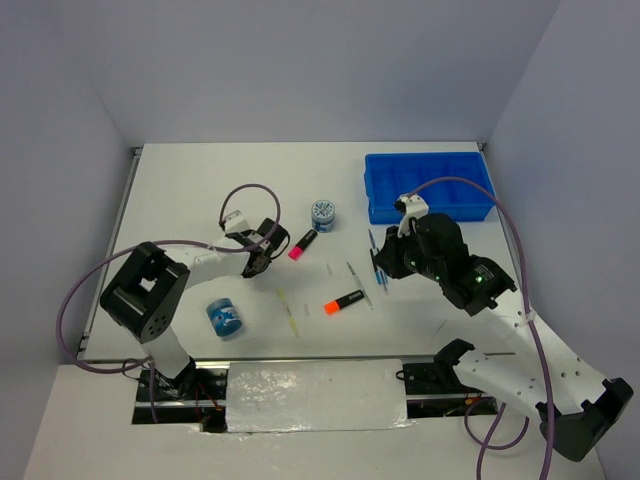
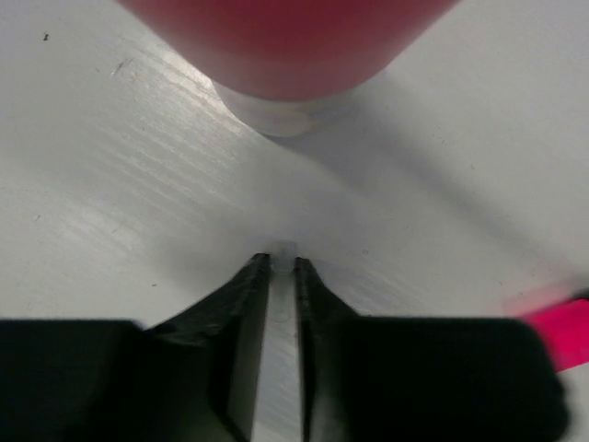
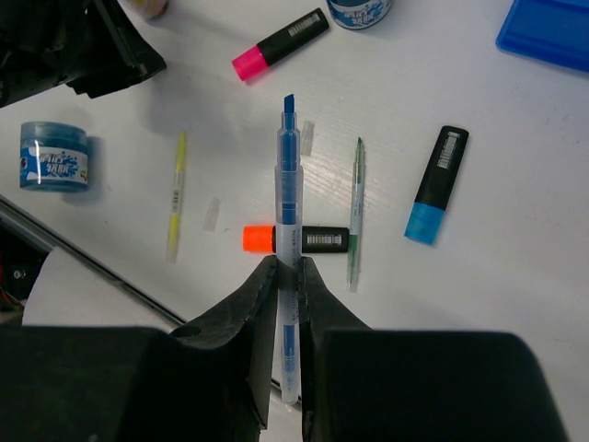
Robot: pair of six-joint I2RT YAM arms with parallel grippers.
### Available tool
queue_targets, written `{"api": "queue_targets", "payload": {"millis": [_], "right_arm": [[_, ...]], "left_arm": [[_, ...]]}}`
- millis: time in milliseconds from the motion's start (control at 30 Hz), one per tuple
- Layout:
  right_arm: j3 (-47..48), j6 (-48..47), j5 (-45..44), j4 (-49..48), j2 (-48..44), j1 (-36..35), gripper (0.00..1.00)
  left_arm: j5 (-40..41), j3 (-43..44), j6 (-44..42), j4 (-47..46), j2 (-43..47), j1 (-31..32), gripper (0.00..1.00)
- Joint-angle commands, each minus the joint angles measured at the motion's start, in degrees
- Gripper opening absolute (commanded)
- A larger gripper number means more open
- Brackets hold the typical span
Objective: Sort the stationery into containers
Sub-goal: Close the pen cap on the pen.
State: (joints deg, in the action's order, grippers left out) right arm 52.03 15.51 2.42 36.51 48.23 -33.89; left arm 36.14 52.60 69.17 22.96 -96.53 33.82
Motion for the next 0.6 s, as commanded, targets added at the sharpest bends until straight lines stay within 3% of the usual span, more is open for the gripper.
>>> {"api": "queue_targets", "payload": {"millis": [0,200,567], "right_arm": [[-0.35,-0.48,0.66,-2.50,-0.33,-0.48,0.00],[-1.05,-0.22,2.59,-3.55,-1.12,-0.56,0.00],[-5.01,2.77,9.71,-11.11,-4.19,-0.65,0.00]], "left_arm": [[-5.28,-3.54,0.44,-2.74,-0.33,-0.07,0.24],[-10.02,-7.16,-1.57,-7.84,3.89,0.36,0.01],[-9.06,1.36,-13.43,-7.83,21.37,7.66,0.00]]}}
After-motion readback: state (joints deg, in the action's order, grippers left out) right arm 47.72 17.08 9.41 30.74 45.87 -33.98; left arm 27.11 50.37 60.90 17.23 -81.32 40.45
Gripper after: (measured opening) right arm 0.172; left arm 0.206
